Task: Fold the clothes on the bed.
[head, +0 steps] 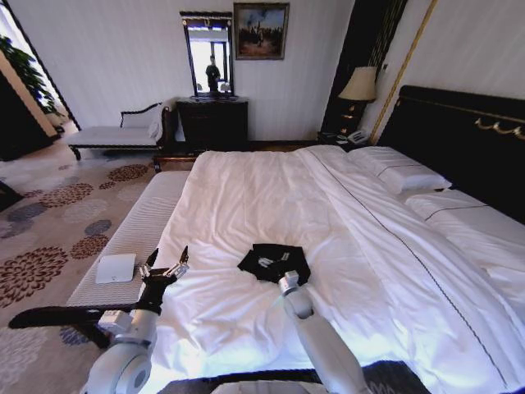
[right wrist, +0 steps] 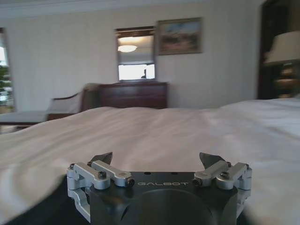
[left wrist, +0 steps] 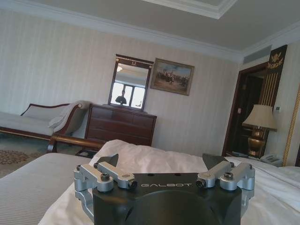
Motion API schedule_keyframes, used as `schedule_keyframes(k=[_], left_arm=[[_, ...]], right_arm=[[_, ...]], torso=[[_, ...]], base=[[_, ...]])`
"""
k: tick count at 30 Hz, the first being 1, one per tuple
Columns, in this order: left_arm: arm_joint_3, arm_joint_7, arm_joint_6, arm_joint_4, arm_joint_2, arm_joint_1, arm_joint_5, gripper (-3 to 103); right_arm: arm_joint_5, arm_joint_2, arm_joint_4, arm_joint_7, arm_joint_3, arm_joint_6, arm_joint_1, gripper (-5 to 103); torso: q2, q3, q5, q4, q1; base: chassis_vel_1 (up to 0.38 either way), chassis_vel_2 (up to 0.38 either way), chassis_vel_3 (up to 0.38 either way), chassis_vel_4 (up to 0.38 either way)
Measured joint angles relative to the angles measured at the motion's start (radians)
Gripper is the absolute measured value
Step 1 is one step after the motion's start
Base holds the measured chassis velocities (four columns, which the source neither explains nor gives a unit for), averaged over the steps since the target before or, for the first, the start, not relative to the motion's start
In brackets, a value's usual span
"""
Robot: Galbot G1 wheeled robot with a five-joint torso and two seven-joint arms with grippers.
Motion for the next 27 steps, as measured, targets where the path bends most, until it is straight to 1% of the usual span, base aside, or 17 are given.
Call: schedule_keyframes(k=[2,3,6,7,8,9,10,12,13,17,18,19,20,23,24,27], left_arm=[[0.0,0.0,0.0,0.0,0.0,0.0,0.0,100],[0.0,0.0,0.0,0.0,0.0,0.0,0.0,100],[0.0,0.0,0.0,0.0,0.0,0.0,0.0,100],[0.0,0.0,0.0,0.0,0.0,0.0,0.0,100],[0.0,0.0,0.0,0.0,0.0,0.0,0.0,100],[0.0,0.0,0.0,0.0,0.0,0.0,0.0,100],[0.0,0.0,0.0,0.0,0.0,0.0,0.0,100],[0.0,0.0,0.0,0.0,0.0,0.0,0.0,100],[0.0,0.0,0.0,0.0,0.0,0.0,0.0,100],[0.0,0.0,0.0,0.0,0.0,0.0,0.0,100],[0.0,0.0,0.0,0.0,0.0,0.0,0.0,100],[0.0,0.0,0.0,0.0,0.0,0.0,0.0,100],[0.0,0.0,0.0,0.0,0.0,0.0,0.0,100],[0.0,0.0,0.0,0.0,0.0,0.0,0.0,100],[0.0,0.0,0.0,0.0,0.0,0.0,0.0,100],[0.0,0.0,0.0,0.0,0.0,0.0,0.0,100]], right_arm=[[0.012,-0.03,0.037,-0.005,0.078,0.009,-0.043,100],[0.012,-0.03,0.037,-0.005,0.078,0.009,-0.043,100],[0.024,-0.06,0.089,-0.018,0.185,0.02,-0.117,100],[0.024,-0.06,0.089,-0.018,0.185,0.02,-0.117,100],[0.028,-0.07,0.118,-0.02,0.229,0.025,-0.157,100],[0.028,-0.07,0.121,-0.02,0.232,0.025,-0.159,100],[0.033,-0.076,0.162,-0.02,0.285,0.03,-0.211,100],[0.057,-0.079,0.216,-0.02,0.349,0.032,-0.276,100],[0.057,-0.079,0.216,-0.02,0.349,0.032,-0.276,100],[0.129,-0.076,0.321,-0.037,0.47,0.04,-0.408,100],[0.129,-0.076,0.321,-0.037,0.47,0.04,-0.408,100],[0.147,-0.071,0.35,-0.047,0.504,0.049,-0.451,100],[0.151,-0.07,0.356,-0.05,0.513,0.052,-0.464,100],[0.17,-0.053,0.397,-0.086,0.576,0.086,-0.58,100],[0.17,-0.053,0.397,-0.086,0.576,0.086,-0.58,100],[0.184,-0.05,0.403,-0.109,0.612,0.12,-0.645,100]], torso=[[0.0,0.0,0.0001,-0.0001,0.0],[0.0,0.0,0.0001,-0.0001,0.0],[0.0,0.0,0.0002,-0.0003,0.0],[0.0,0.0,0.0002,-0.0003,0.0],[0.0,0.0,0.0002,-0.0003,0.0],[0.0,0.0,0.0002,-0.0003,0.0],[0.0,0.0,0.0002,-0.0002,0.0],[0.0,0.0,0.0002,-0.0002,0.0],[0.0,0.0,0.0002,-0.0002,0.0],[0.0,0.0,0.0001,-0.0003,0.0],[0.0,0.0,0.0001,-0.0003,0.0],[0.0,0.0,-0.0001,-0.0002,0.0],[0.0,0.0,-0.0002,-0.0002,0.0],[0.0,0.0,-0.0001,-0.0002,0.0],[0.0,0.0,-0.0001,-0.0002,0.0],[0.0,0.0,-0.0001,-0.0004,0.0]], base=[[0.0,0.0,0.0,0.0],[0.0,0.0,0.0,0.0],[0.0,0.0,0.0,0.0],[0.0,0.0,0.0,0.0],[0.0,0.0,0.0,0.0],[0.0,0.0,0.0,0.0],[0.0,0.0,0.0,0.0],[0.0,0.0,0.0,0.0],[0.0,0.0,0.0,0.0],[0.0,0.0,0.0,0.0],[0.0,0.0,0.0,0.0],[0.0,0.0,0.0,0.0],[0.0,0.0,0.0,0.0],[0.0,0.0,0.0,0.0],[0.0,0.0,0.0,0.0],[0.0,0.0,0.0,0.0]])
